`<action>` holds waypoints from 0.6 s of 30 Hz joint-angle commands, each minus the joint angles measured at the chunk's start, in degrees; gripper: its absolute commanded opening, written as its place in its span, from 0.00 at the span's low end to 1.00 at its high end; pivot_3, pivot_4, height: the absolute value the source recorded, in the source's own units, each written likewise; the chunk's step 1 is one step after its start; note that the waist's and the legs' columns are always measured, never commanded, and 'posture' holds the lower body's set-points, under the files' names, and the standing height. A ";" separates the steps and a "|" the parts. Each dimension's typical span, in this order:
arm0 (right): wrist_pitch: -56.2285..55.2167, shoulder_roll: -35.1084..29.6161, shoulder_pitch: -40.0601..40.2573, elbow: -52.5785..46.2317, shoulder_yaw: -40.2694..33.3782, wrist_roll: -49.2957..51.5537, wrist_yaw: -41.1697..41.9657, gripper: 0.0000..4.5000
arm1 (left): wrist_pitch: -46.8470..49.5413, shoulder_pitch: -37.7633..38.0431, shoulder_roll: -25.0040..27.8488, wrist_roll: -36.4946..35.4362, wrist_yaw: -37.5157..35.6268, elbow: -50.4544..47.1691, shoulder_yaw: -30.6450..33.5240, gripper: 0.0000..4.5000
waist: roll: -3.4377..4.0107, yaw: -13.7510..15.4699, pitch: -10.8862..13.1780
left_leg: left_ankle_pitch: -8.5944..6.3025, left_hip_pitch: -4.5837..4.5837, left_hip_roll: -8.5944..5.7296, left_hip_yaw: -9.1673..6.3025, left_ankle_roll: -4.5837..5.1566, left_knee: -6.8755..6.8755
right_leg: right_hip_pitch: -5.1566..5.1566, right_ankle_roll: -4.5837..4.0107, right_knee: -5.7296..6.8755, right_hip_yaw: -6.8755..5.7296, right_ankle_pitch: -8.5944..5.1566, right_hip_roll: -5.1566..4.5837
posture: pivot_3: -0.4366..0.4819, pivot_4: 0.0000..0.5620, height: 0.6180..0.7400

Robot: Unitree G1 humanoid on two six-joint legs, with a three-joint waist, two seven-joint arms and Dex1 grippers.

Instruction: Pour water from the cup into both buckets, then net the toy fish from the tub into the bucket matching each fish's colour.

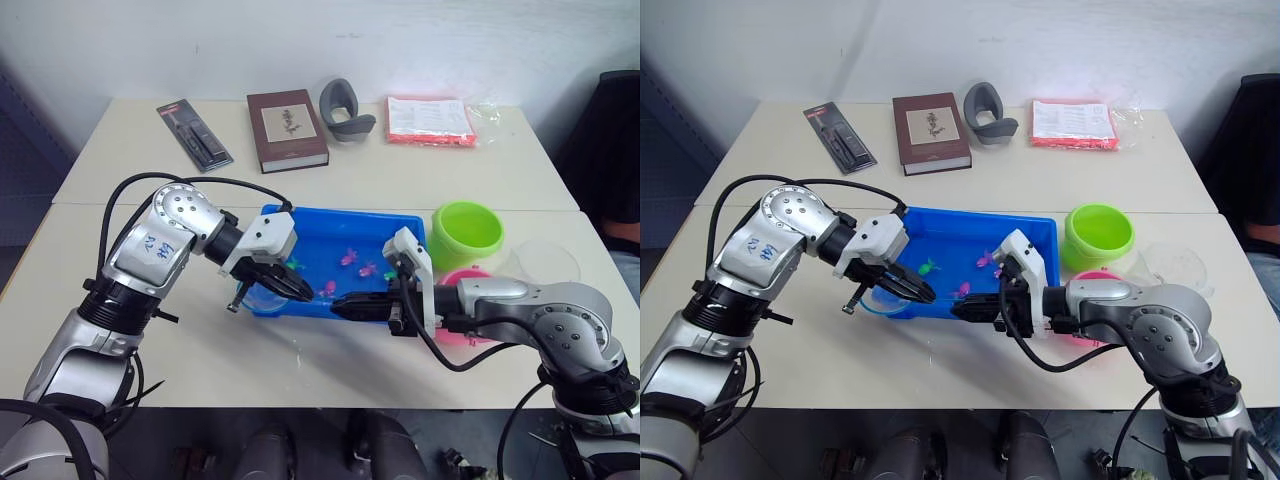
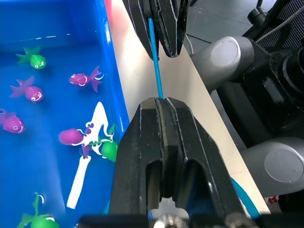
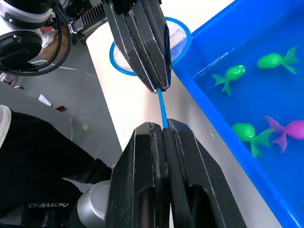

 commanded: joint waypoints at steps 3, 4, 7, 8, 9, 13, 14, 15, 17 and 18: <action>-2.97 -0.59 0.72 -2.76 -3.72 -0.31 1.69 0.00 | -0.82 0.99 -0.92 -3.04 -1.58 -1.27 2.72 0.15 | 0.00 -0.03 0.00 | 0.00 0.00 0.00 0.00 0.00 0.01 | 0.00 0.00 0.00 0.00 0.00 0.00 | 0.48 0.27 1.00; -3.31 -0.69 0.83 -3.04 -3.92 -0.54 1.83 0.00 | -0.32 1.13 -1.16 -4.10 -1.58 -0.93 3.55 0.23 | 0.00 -0.01 0.00 | 0.00 0.00 0.00 0.00 0.00 0.01 | 0.00 0.00 0.01 0.00 0.00 0.00 | 0.48 0.27 1.00; -4.06 -1.18 1.34 -3.85 -4.65 -0.79 2.57 0.00 | -1.15 2.22 -0.92 -4.71 -2.29 -0.08 4.54 0.48 | 0.00 -0.01 0.00 | 0.00 0.00 0.01 -0.01 0.00 0.02 | 0.00 0.00 0.02 0.01 0.00 0.00 | 0.48 0.27 1.00; -4.14 -1.42 1.46 -4.07 -4.81 -0.92 2.83 0.00 | -2.18 2.65 -0.84 -4.35 -2.56 0.10 4.47 0.56 | 0.00 -0.03 0.00 | 0.00 0.00 0.01 0.00 0.00 0.03 | 0.00 0.00 0.02 0.01 0.00 0.00 | 0.48 0.27 1.00; -4.04 -1.67 1.50 -4.19 -4.88 -1.02 2.86 0.00 | -2.76 3.00 -0.82 -4.20 -2.68 0.12 4.39 0.63 | 0.00 -0.05 0.00 | 0.00 0.01 0.01 0.00 0.00 0.03 | 0.00 0.00 0.02 0.02 0.00 0.00 | 0.48 0.27 1.00; -4.36 -2.36 1.93 -4.45 -5.11 -1.43 3.06 0.00 | -4.09 3.89 -1.68 -3.77 -2.18 -0.24 3.80 0.99 | 0.00 -0.04 0.00 | 0.00 0.01 0.00 0.01 0.00 0.02 | 0.00 0.00 0.03 0.01 0.00 0.00 | 0.48 0.27 1.00; -4.15 -2.53 1.93 -4.51 -5.06 -1.38 3.19 0.00 | -4.77 3.90 -2.06 -3.41 -1.64 0.09 3.76 0.99 | 0.00 -0.02 0.00 | 0.00 0.01 0.00 0.01 0.00 0.03 | 0.00 0.00 0.04 0.01 0.00 0.00 | 0.48 0.27 1.00; -3.99 -2.73 1.89 -4.54 -4.98 -1.43 3.43 0.00 | -4.88 3.82 -2.31 -3.14 -1.16 0.38 3.69 0.99 | 0.00 0.00 0.00 | 0.00 0.01 0.00 0.01 0.00 0.04 | 0.00 0.00 0.04 0.01 0.00 0.00 | 0.48 0.27 1.00; -3.95 -3.13 1.69 -4.71 -4.63 -1.92 3.95 0.00 | -5.01 3.65 -2.68 -2.87 -0.66 0.71 3.65 0.99 | 0.00 0.06 0.00 | 0.00 0.01 -0.01 0.01 0.00 0.06 | 0.00 0.00 0.05 0.01 0.00 0.00 | 0.48 0.27 1.00; -4.04 -3.42 1.53 -4.77 -4.36 -2.37 4.29 0.00 | -4.74 3.46 -3.02 -2.73 -0.11 0.93 3.73 0.99 | 0.00 0.04 0.00 | 0.00 0.01 -0.01 0.01 0.00 0.06 | 0.00 0.00 0.05 0.00 0.00 -0.01 | 0.48 0.27 1.00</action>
